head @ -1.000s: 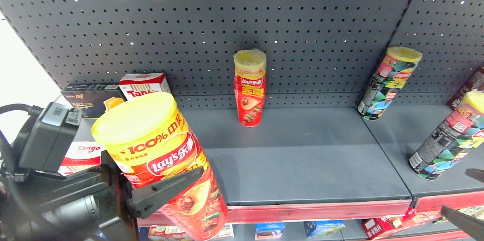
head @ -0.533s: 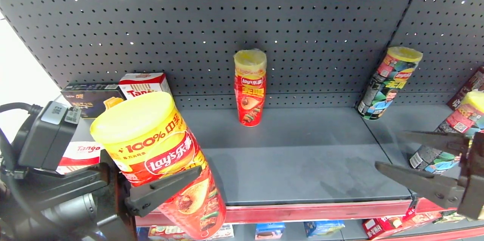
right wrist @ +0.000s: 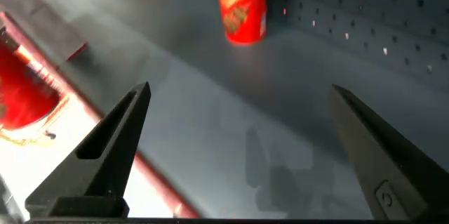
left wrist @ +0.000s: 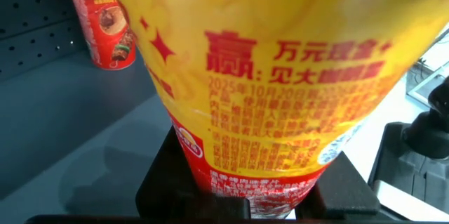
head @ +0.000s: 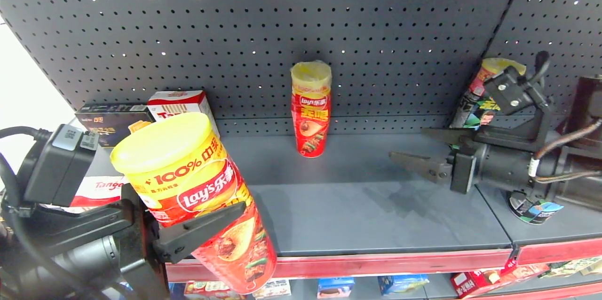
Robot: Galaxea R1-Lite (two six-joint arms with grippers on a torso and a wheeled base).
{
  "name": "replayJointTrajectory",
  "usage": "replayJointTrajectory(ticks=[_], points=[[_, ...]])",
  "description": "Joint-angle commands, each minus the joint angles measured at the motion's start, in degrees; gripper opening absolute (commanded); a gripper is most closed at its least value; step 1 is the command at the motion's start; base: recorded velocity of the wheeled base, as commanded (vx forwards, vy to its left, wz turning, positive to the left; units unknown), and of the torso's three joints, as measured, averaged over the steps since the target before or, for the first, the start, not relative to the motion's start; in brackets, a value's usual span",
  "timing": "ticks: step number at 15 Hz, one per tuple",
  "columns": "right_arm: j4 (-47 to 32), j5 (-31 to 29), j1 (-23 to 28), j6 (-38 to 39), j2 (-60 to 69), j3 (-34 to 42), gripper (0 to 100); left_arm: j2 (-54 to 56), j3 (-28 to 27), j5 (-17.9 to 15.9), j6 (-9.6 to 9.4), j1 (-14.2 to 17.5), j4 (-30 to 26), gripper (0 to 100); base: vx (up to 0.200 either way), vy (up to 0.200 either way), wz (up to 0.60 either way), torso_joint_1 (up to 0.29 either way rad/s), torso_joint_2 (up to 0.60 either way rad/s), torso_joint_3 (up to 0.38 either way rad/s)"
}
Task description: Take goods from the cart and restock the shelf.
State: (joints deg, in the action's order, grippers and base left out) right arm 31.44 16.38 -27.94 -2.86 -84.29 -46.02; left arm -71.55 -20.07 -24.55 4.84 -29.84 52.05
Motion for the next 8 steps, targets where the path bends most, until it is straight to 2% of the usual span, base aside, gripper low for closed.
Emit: replayJointTrajectory(ticks=[1, 3, 4, 5, 6, 8], points=[[4.6, 7.1, 2.7, -2.3, -10.7, -7.4, 100, 0.0, 0.6, 0.0, 0.08, 0.3, 0.1, 0, 0.0, 0.0, 0.0, 0.0, 0.0, 0.0], [8.7, 18.3, 4.8, -7.3, -15.1, -10.4, 100, 0.2, 1.2, 0.0, 0.08, 0.8, 0.2, 0, 0.0, 0.0, 0.0, 0.0, 0.0, 0.0], [10.3, 22.1, 5.5, -9.3, -17.1, -11.7, 100, 0.3, 1.3, 0.0, 0.08, 1.0, 0.2, 0, 0.0, 0.0, 0.0, 0.0, 0.0, 0.0], [10.3, 22.1, 5.5, -9.3, -17.1, -11.7, 100, 0.3, 1.3, 0.0, 0.08, 1.0, 0.2, 0, 0.0, 0.0, 0.0, 0.0, 0.0, 0.0], [12.5, 28.7, 5.9, -12.6, -21.9, -17.2, 100, 0.5, 1.3, -0.1, 0.08, 1.5, 0.2, 0, 0.0, 0.0, 0.0, 0.0, 0.0, 0.0], [12.5, 29.1, 5.4, -12.8, -24.4, -20.3, 100, 0.6, 1.4, -0.1, 0.08, 1.6, 0.2, 0, 0.0, 0.0, 0.0, 0.0, 0.0, 0.0]])
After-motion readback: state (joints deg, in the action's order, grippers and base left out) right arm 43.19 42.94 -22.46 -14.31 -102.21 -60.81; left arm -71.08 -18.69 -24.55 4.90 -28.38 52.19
